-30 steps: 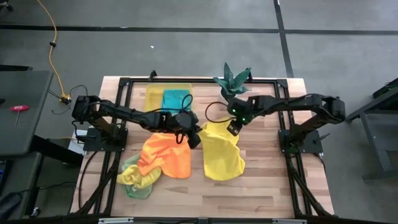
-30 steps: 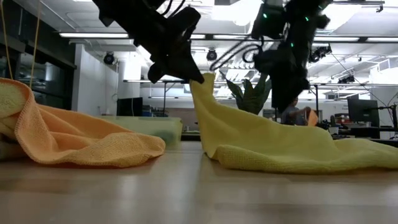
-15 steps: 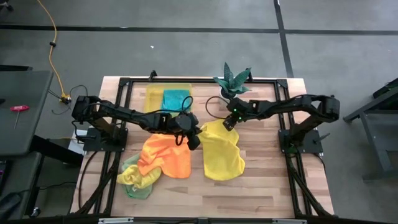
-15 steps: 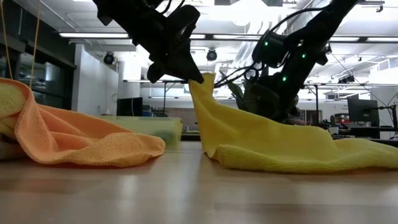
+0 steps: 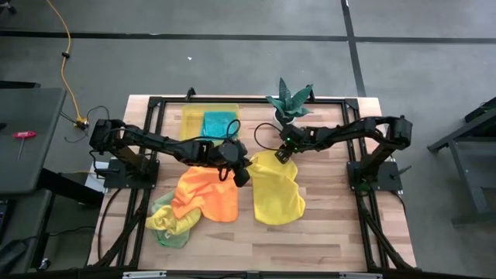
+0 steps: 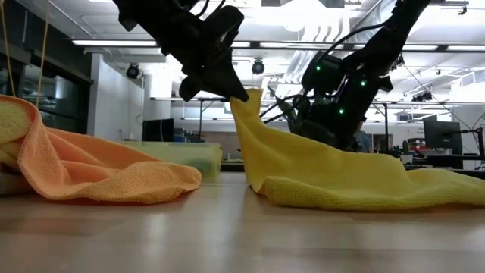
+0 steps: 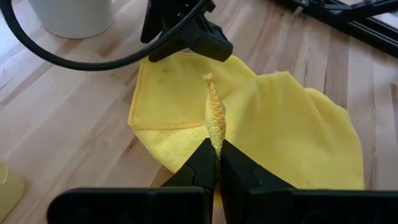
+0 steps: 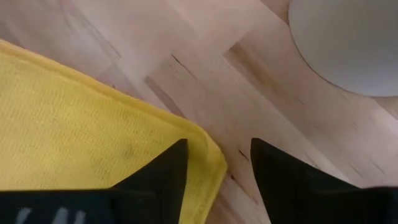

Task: Fold microfiber towels
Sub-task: Fold the right yellow microfiber cloth

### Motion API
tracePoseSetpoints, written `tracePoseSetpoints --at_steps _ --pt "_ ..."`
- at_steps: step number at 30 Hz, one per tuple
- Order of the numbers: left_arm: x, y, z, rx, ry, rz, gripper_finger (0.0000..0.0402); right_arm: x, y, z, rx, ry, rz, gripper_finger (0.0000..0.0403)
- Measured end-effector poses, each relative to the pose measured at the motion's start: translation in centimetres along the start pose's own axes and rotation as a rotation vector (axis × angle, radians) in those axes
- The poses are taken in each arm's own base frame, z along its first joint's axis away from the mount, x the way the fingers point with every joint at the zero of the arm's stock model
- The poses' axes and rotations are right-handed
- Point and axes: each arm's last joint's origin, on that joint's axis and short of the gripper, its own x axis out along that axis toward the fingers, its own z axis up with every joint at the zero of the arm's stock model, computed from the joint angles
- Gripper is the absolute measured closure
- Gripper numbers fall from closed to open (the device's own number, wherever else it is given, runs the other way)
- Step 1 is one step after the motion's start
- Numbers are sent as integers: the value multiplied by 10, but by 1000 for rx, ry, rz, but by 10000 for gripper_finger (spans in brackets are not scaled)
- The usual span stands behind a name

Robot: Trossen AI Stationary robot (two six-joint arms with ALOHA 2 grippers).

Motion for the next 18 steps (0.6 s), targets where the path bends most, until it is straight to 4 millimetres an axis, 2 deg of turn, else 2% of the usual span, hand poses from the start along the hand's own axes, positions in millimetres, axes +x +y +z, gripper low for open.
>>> tracePoseSetpoints --at_steps 3,7,8,12,18 --pt "0 0 0 -5 1 0 402 0 1 0 -2 -3 3 284" --pt "0 1 0 -8 1 3 401 0 2 0 10 14 54 380" --pt "0 2 1 -10 2 4 401 0 4 0 12 17 73 391" --pt "1 7 2 8 14 0 401 -7 10 -1 27 14 112 396" --pt "-20 21 13 50 29 9 401 -52 19 6 35 -81 181 401"
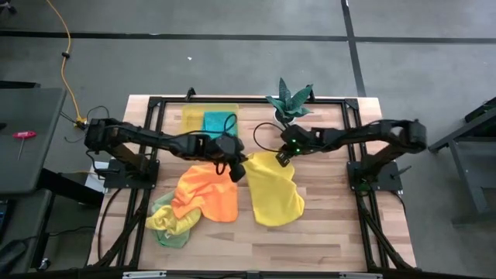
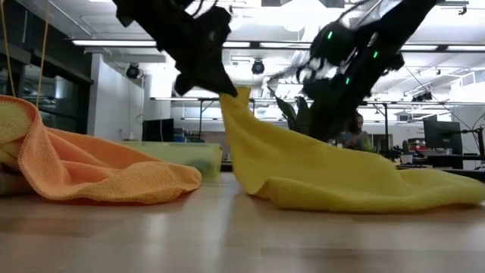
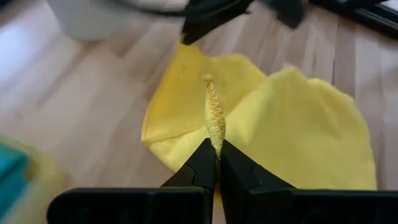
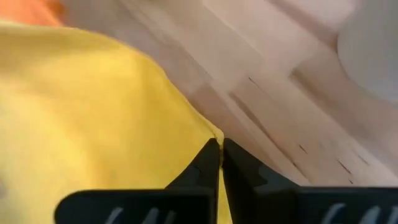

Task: Fold microfiber towels
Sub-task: Fold the right yellow microfiber cloth

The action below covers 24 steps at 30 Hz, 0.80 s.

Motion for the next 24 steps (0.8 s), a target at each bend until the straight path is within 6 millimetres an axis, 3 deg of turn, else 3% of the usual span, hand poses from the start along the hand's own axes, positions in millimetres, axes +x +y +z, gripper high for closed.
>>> tracePoseSetpoints --at_steps 7,13,18,24 --pt "-49 20 25 51 -140 11 401 -72 10 4 23 -160 53 402" --pt "-88 40 42 56 -280 17 401 -136 7 14 46 -324 21 402" --pt "-103 53 57 23 -401 -2 401 -172 4 30 4 -353 -44 402" --pt "-122 51 82 91 -481 6 401 -210 4 50 -65 -375 -91 403"
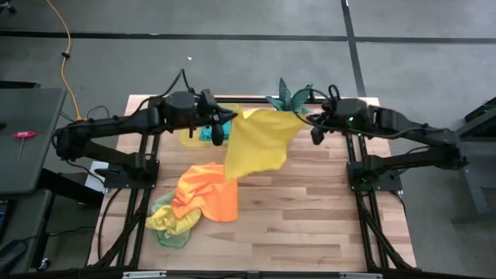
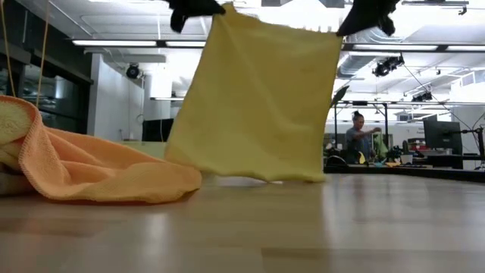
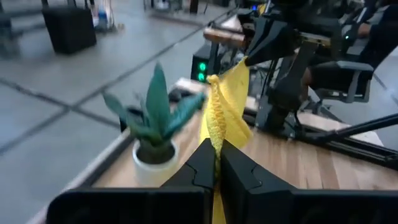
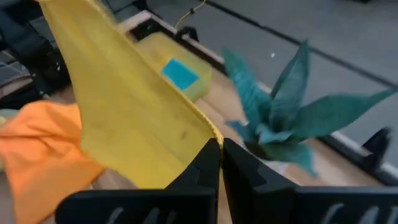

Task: Fold microfiber towels
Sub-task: Fold the right yellow microfiber cloth

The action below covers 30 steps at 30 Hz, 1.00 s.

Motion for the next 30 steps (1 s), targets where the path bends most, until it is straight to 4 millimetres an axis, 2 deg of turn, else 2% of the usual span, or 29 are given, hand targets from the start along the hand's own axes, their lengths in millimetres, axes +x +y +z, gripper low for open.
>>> tracePoseSetpoints --at_steps 3,7,13,18,22,30 --pt "-4 0 13 60 -50 31 401 -14 -4 13 -36 -16 -27 403" --pt "-4 6 19 99 -88 75 401 -27 -11 25 -69 -30 -62 403" --pt "15 6 18 84 -129 33 401 -53 -16 39 -97 -43 -91 403" --pt "32 -1 12 154 -138 -3 401 -73 -20 44 -91 -25 -115 403" --pt "37 -2 7 228 -101 2 401 -73 -18 39 -71 15 -100 403" --pt "48 -7 -5 409 -31 -8 401 -52 -5 14 -39 132 -57 403"
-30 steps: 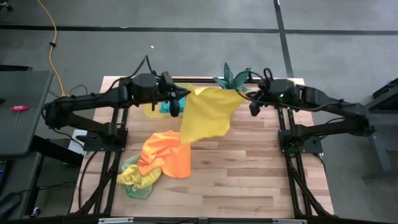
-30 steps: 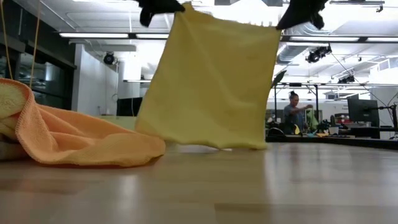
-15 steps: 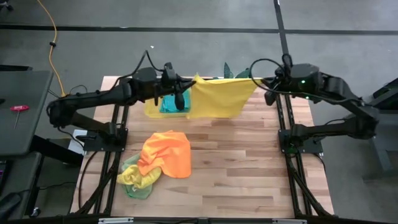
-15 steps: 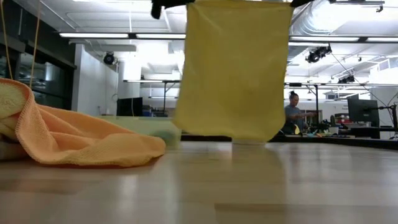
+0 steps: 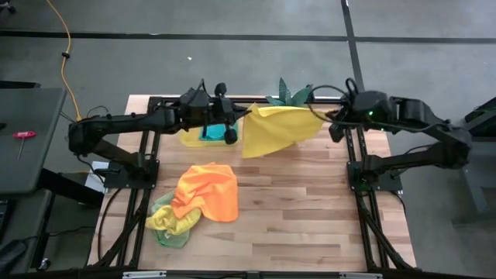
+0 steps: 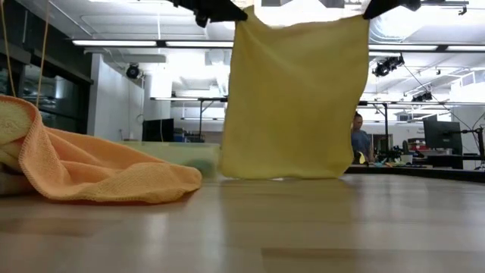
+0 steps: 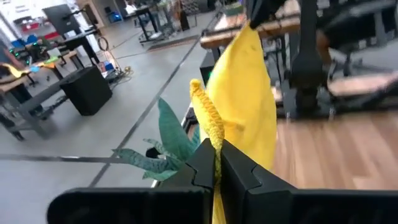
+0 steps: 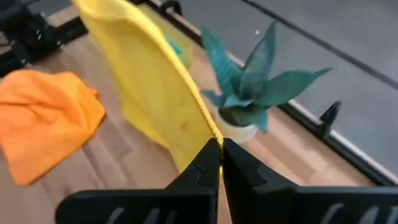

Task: Fold microfiber towels
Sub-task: Fold the right yellow microfiber cloth

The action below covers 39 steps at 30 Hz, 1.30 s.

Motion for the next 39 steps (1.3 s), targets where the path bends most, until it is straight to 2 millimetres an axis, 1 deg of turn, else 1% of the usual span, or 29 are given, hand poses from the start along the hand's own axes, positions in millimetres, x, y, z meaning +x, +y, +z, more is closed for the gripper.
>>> tracePoseSetpoints --at_steps 3,6,9,12,15,18,21,23,27,31,34,39 --pt "9 -6 -3 64 4 6 401 1 5 -4 4 9 16 403" --pt "19 -6 -6 129 -15 20 401 -1 9 -5 2 -15 -3 403" --pt "25 2 -5 188 -70 69 401 -4 8 -6 -6 -33 -27 403" --pt "27 14 -5 239 -96 114 401 -4 7 -5 -8 -48 -63 403" --pt "25 26 2 285 -90 143 401 -5 6 -5 -16 -67 -97 403" --pt "22 35 16 335 -95 167 401 -10 4 -1 -21 -92 -113 403" --pt "19 37 26 367 -95 175 401 -15 4 3 -18 -108 -104 403" --pt "19 31 26 370 -76 155 401 -16 5 1 -41 -93 -100 403" --pt "21 11 20 382 6 64 401 -14 11 -5 -75 -35 -89 403" --pt "36 -18 12 411 45 4 401 -8 20 -11 -105 41 -83 403" --pt "45 -37 10 439 40 -37 401 -5 30 -15 -111 78 -67 403" --pt "52 -69 1 398 83 -137 401 -3 48 -26 -106 154 -28 403"
